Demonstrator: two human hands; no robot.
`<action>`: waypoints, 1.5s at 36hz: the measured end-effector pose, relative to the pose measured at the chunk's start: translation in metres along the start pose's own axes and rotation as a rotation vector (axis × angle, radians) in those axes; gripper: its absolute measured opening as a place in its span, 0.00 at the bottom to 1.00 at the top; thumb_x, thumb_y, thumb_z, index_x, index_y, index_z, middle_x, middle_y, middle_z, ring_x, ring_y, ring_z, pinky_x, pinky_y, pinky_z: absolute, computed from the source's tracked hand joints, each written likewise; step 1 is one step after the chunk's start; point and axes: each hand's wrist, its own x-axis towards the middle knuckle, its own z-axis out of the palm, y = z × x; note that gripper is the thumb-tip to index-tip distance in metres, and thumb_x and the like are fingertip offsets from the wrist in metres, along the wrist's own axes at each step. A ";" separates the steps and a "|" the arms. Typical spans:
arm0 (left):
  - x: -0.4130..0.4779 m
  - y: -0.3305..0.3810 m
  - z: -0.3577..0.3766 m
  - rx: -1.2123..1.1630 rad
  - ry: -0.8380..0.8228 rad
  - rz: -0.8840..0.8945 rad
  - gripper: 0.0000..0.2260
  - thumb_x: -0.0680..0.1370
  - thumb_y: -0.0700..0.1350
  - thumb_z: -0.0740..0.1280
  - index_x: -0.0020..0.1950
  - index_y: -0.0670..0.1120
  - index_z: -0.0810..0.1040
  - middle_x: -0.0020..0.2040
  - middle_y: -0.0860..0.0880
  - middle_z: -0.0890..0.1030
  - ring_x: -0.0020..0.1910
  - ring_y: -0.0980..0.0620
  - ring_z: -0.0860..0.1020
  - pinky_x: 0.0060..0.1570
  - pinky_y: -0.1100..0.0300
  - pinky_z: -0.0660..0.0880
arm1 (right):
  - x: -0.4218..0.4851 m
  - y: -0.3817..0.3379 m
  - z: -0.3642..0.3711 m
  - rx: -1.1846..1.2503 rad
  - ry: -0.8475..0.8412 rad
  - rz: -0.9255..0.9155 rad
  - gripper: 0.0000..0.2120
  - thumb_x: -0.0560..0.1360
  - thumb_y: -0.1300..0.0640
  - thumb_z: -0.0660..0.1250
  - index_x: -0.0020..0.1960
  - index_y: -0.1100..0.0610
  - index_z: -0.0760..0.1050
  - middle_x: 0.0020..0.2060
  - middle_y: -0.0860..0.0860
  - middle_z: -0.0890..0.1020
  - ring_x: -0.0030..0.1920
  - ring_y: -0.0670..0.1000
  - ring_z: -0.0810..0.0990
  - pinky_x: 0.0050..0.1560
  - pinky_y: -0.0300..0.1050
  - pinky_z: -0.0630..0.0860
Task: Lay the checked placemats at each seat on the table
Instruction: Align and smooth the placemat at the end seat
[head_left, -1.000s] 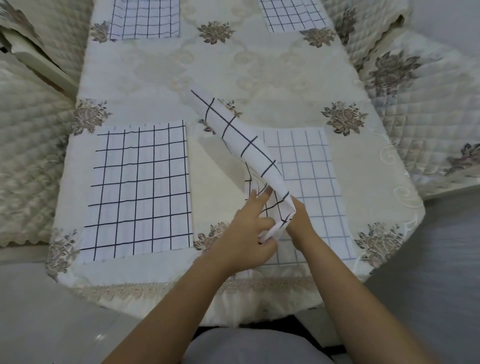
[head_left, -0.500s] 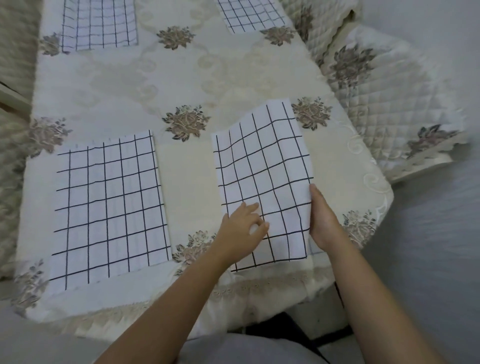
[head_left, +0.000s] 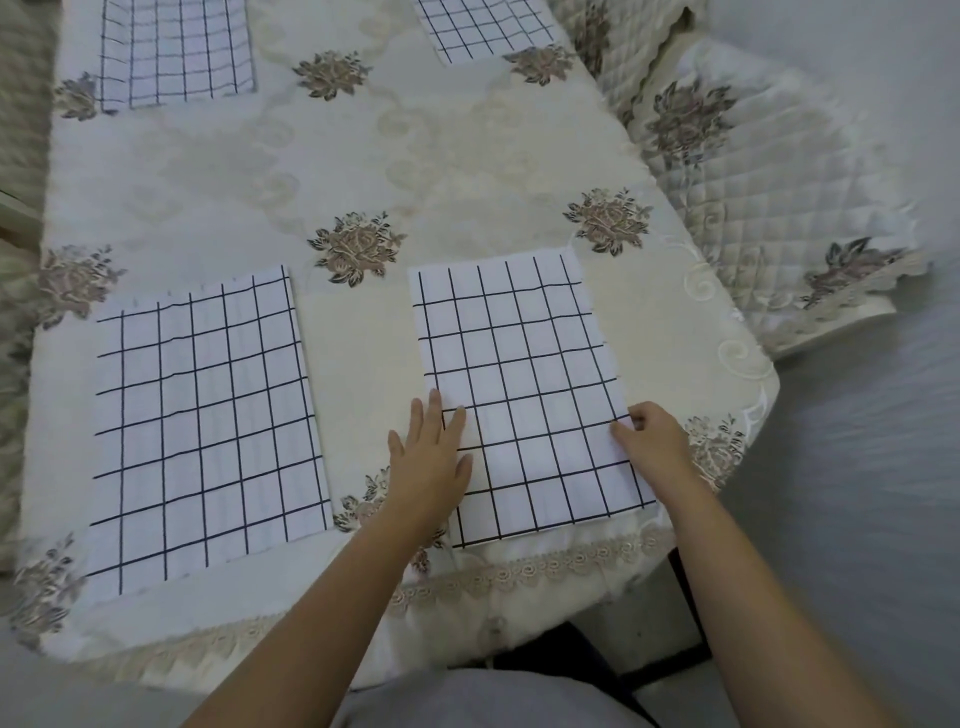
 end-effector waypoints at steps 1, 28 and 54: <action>0.000 -0.001 0.001 0.006 -0.008 -0.010 0.25 0.82 0.50 0.50 0.77 0.48 0.44 0.77 0.46 0.37 0.76 0.45 0.37 0.72 0.41 0.45 | 0.000 0.001 0.000 -0.004 0.006 -0.001 0.16 0.77 0.59 0.63 0.63 0.63 0.70 0.57 0.57 0.75 0.49 0.51 0.70 0.48 0.43 0.65; 0.003 -0.003 0.005 0.139 -0.054 0.014 0.31 0.82 0.55 0.49 0.76 0.43 0.36 0.76 0.47 0.33 0.75 0.50 0.35 0.72 0.40 0.46 | 0.011 0.013 -0.007 -0.068 0.067 0.005 0.06 0.76 0.57 0.66 0.42 0.60 0.73 0.36 0.49 0.75 0.41 0.52 0.73 0.42 0.42 0.66; 0.010 -0.012 0.013 0.288 -0.039 0.034 0.38 0.76 0.66 0.47 0.75 0.47 0.32 0.74 0.47 0.29 0.74 0.44 0.32 0.69 0.34 0.46 | 0.002 0.015 0.006 -0.305 0.294 -0.057 0.15 0.75 0.56 0.66 0.58 0.62 0.69 0.58 0.60 0.70 0.52 0.60 0.73 0.51 0.52 0.71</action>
